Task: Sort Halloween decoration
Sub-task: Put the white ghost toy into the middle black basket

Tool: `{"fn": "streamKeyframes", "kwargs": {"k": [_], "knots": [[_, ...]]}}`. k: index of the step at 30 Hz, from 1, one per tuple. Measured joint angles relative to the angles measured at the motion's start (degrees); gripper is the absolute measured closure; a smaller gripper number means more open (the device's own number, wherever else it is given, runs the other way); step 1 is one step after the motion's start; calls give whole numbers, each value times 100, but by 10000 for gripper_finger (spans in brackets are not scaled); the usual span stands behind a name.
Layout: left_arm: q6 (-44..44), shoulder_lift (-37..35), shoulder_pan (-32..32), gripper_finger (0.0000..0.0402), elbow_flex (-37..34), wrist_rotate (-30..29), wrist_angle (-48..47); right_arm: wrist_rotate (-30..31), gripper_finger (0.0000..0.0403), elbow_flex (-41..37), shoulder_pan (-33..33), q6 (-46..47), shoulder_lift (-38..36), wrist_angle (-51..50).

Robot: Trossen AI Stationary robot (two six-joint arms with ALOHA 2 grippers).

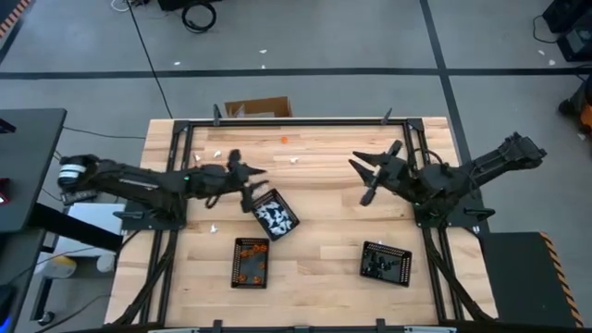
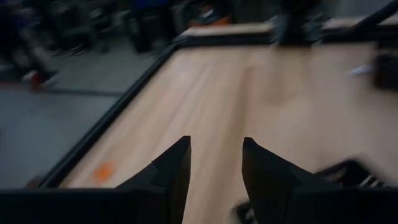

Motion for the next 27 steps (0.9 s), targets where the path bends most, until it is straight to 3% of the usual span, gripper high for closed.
{"fn": "streamKeyframes", "kwargs": {"k": [4,11,15,18,27], "knots": [[-272,-778,174,256,-115,-567,-1389,-506,293,-4,-446,70,383,303],[-681,-1541,659,256,-107,-786,-2821,-1630,293,38,-1422,731,944,489],[-765,-1940,752,256,-98,-968,-2977,-2701,296,331,-2069,1278,1626,246],[-814,-2218,759,256,-150,-972,-3006,-3149,300,708,-2425,1509,2199,-127],[-1348,-2500,662,256,-772,-893,-2935,-3354,302,1609,-3206,1560,2941,-1763]]}}
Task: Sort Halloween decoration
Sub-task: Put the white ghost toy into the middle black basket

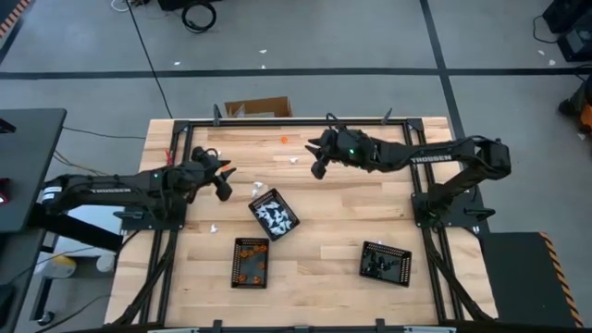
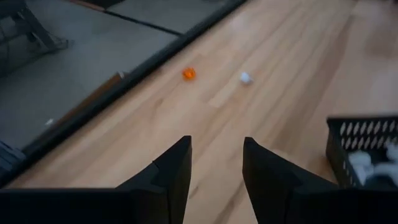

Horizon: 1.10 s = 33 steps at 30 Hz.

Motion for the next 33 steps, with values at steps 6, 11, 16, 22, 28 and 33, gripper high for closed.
{"fn": "streamKeyframes", "kwargs": {"k": [6,11,16,22,28,33], "knots": [[132,-116,-128,256,-89,2,134,-633,300,287,-731,670,259,-1832],[188,-93,-129,256,-91,3,71,-846,286,889,-1092,753,897,-3300],[189,-96,-129,256,-91,3,-25,-1041,258,1637,-1460,303,1485,-4020],[187,-96,-129,256,-91,2,-32,-1313,207,2307,-1936,163,2178,-5002],[176,-94,-129,256,-91,4,2,-2049,163,2906,-1837,298,2913,-4593],[168,-94,-129,256,-91,2,30,-1902,157,3927,-1366,-130,3746,-4716]]}}
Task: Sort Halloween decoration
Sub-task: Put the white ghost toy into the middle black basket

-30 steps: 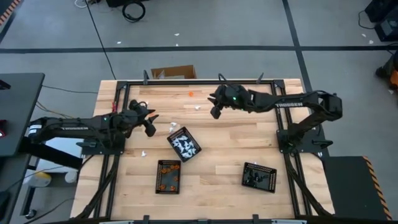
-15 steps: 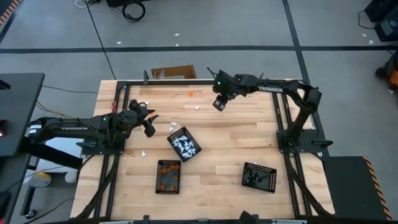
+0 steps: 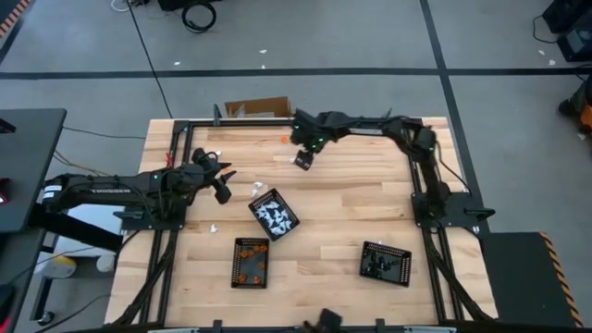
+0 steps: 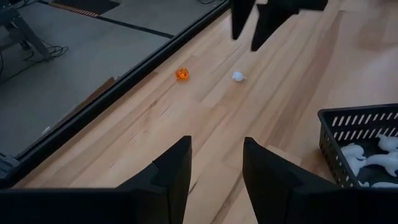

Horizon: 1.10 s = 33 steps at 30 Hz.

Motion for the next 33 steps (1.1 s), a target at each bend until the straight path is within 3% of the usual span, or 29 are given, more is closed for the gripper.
{"fn": "streamKeyframes", "kwargs": {"k": [6,11,13,20,27,33], "knots": [[-20,2,0,256,0,0,-84,29,160,1299,148,-380,868,-512],[-17,2,0,256,0,2,-118,-160,160,1899,155,-505,1428,-869],[-17,2,0,256,0,2,-135,36,160,2063,206,-594,1592,-1079],[-15,2,0,256,0,0,-136,142,168,2162,369,-676,1590,-1288],[15,2,0,256,0,1,-125,356,200,2160,347,-630,1559,-1464],[-2,2,0,256,0,0,-116,398,207,2162,107,124,1284,-1591]]}}
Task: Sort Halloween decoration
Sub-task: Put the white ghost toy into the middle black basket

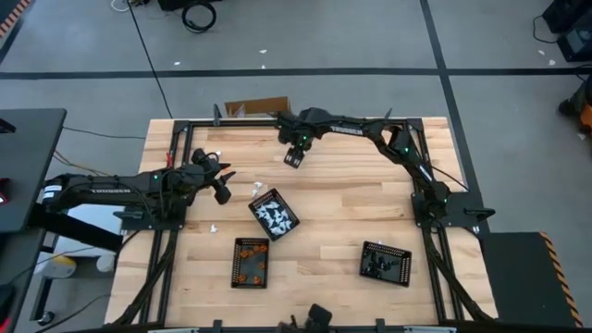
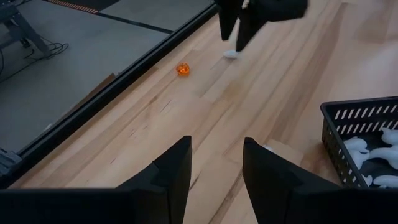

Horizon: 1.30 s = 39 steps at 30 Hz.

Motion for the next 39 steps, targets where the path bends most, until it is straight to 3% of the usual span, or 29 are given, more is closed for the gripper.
{"fn": "streamKeyframes", "kwargs": {"k": [6,11,18,22,27,30,39], "knots": [[-7,0,0,256,2,1,166,-62,187,3,-308,769,97,-321],[-9,0,0,256,2,2,243,-646,172,19,-407,905,108,-149],[10,0,-2,256,2,2,375,-859,171,205,-435,1122,221,-522],[16,-2,0,256,4,24,451,-976,171,686,-463,1144,674,-888],[23,0,-2,256,7,177,446,-762,172,2021,-353,1065,1578,-1993],[29,-4,-4,256,7,283,442,-818,177,1604,-351,1067,1302,-1479],[144,-2,-28,256,7,302,422,-792,204,1652,-349,887,1305,-1517]]}}
